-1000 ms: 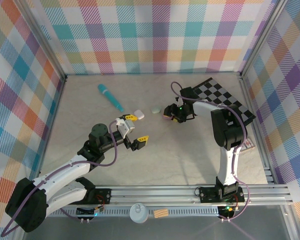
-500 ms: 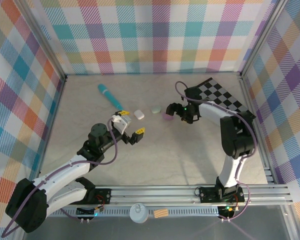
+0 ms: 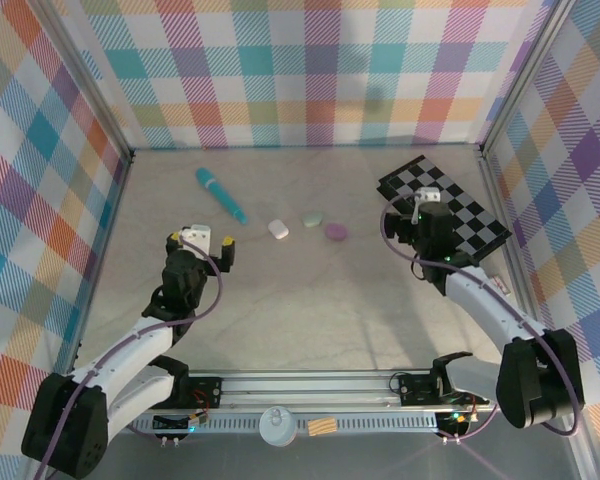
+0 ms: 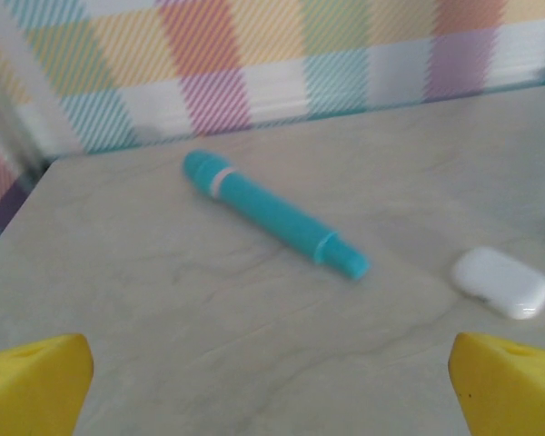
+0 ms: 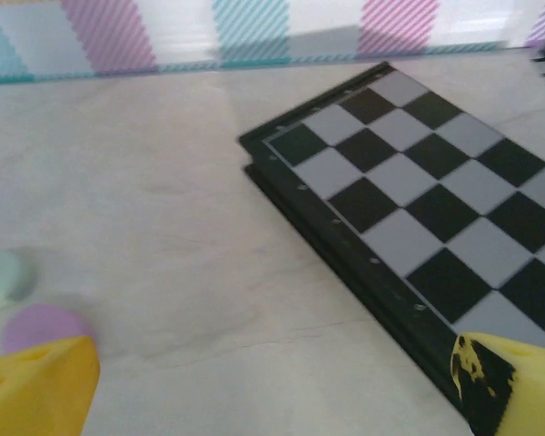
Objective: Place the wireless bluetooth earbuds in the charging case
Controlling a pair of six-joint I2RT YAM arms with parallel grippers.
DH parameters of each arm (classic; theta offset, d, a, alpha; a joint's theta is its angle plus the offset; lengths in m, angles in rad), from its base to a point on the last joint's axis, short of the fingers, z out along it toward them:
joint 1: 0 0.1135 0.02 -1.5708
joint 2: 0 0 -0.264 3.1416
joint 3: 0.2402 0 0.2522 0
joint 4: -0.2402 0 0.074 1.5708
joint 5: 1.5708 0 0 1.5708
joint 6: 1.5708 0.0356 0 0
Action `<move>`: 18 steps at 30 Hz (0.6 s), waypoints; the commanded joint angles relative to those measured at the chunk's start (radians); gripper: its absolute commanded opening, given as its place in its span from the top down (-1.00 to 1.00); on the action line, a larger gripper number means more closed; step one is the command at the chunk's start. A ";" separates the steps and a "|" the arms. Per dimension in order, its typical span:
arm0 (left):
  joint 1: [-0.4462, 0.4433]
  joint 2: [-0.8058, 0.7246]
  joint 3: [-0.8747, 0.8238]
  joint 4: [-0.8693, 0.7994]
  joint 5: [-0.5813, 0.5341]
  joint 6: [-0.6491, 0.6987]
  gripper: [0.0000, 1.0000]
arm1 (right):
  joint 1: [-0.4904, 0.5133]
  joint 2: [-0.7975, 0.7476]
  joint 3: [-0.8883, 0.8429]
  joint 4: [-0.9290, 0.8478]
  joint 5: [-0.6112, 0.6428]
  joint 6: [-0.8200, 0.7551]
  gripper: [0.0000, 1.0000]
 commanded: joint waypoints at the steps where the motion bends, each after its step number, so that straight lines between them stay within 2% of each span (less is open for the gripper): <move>1: 0.062 0.047 -0.052 0.105 -0.002 -0.032 -0.99 | -0.060 0.028 -0.067 0.180 0.023 -0.084 -0.98; 9: 0.202 0.288 -0.076 0.368 0.168 -0.121 -0.99 | -0.127 0.137 -0.264 0.580 -0.092 -0.113 -0.98; 14: 0.257 0.481 -0.010 0.499 0.276 -0.155 -0.99 | -0.151 0.248 -0.306 0.749 -0.178 -0.131 -0.98; 18: 0.263 0.612 0.019 0.554 0.290 -0.159 -0.99 | -0.175 0.336 -0.297 0.808 -0.210 -0.119 -0.98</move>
